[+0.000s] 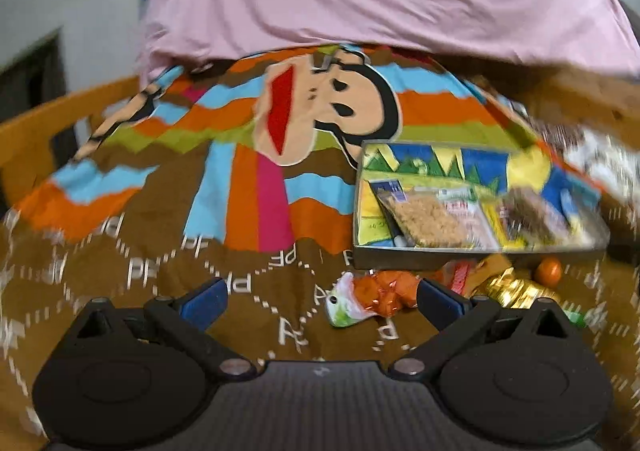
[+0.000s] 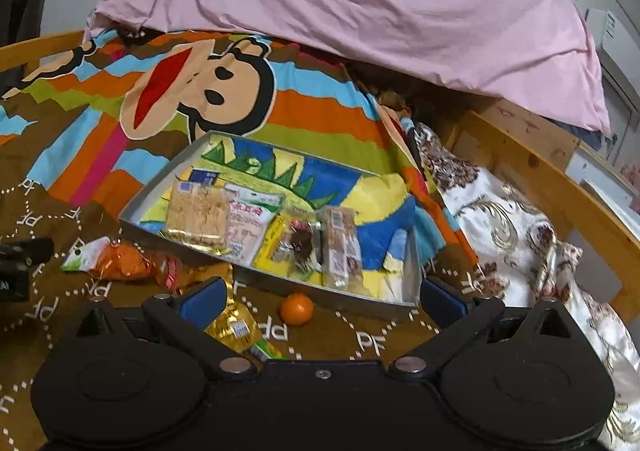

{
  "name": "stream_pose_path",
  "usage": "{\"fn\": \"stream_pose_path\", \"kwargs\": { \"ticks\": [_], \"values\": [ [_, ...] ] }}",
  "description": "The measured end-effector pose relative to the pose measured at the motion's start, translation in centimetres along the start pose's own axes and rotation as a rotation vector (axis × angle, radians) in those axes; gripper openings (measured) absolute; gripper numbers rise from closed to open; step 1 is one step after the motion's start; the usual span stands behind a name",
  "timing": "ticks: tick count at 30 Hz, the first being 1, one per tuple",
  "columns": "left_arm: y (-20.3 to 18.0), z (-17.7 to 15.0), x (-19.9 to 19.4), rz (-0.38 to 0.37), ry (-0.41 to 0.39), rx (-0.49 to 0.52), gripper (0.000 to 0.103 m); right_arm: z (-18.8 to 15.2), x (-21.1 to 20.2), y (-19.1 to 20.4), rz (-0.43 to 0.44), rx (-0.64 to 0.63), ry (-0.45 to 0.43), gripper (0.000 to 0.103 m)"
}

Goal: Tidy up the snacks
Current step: 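Lower both tools back toward the loose snacks beside the tray, then move the left tool to the orange spicy-strip bag while the right tool reaches the gold foil packet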

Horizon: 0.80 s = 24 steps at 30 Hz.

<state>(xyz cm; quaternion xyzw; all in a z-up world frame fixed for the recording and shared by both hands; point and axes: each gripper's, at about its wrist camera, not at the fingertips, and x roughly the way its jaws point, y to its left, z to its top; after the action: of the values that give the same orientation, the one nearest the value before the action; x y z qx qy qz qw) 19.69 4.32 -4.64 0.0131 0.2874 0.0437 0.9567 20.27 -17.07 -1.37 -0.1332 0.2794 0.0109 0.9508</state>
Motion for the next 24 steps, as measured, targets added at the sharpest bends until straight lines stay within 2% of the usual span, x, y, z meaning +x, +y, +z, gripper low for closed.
{"fn": "stream_pose_path", "kwargs": {
  "ticks": [3,8,12,15,19,22,24],
  "values": [
    [0.6,0.3,0.9,-0.03,0.002,0.008,0.103,0.1,0.7,0.7,0.021,-0.008,-0.005,0.102],
    [2.0,0.3,2.4,-0.125,0.081,-0.121,0.103,-0.8,1.5,2.0,0.071,-0.051,-0.011,0.102],
    [2.0,-0.3,3.4,-0.136,0.126,-0.163,0.103,-1.4,2.4,2.8,0.12,-0.065,-0.031,0.102],
    [1.7,-0.7,4.2,-0.155,0.162,-0.159,0.103,-1.7,3.4,3.6,0.185,-0.083,-0.027,0.102],
    [1.5,-0.7,5.0,-0.152,0.188,-0.158,0.103,-1.9,4.2,5.2,0.267,-0.186,-0.042,0.102],
    [1.2,-0.4,5.9,-0.18,0.195,-0.112,0.103,-2.5,4.7,5.8,0.305,-0.257,-0.025,0.102],
    [0.7,-0.1,6.4,-0.195,0.197,-0.081,0.103,-3.3,5.0,5.5,0.332,-0.261,-0.014,0.102]
  ]
}}
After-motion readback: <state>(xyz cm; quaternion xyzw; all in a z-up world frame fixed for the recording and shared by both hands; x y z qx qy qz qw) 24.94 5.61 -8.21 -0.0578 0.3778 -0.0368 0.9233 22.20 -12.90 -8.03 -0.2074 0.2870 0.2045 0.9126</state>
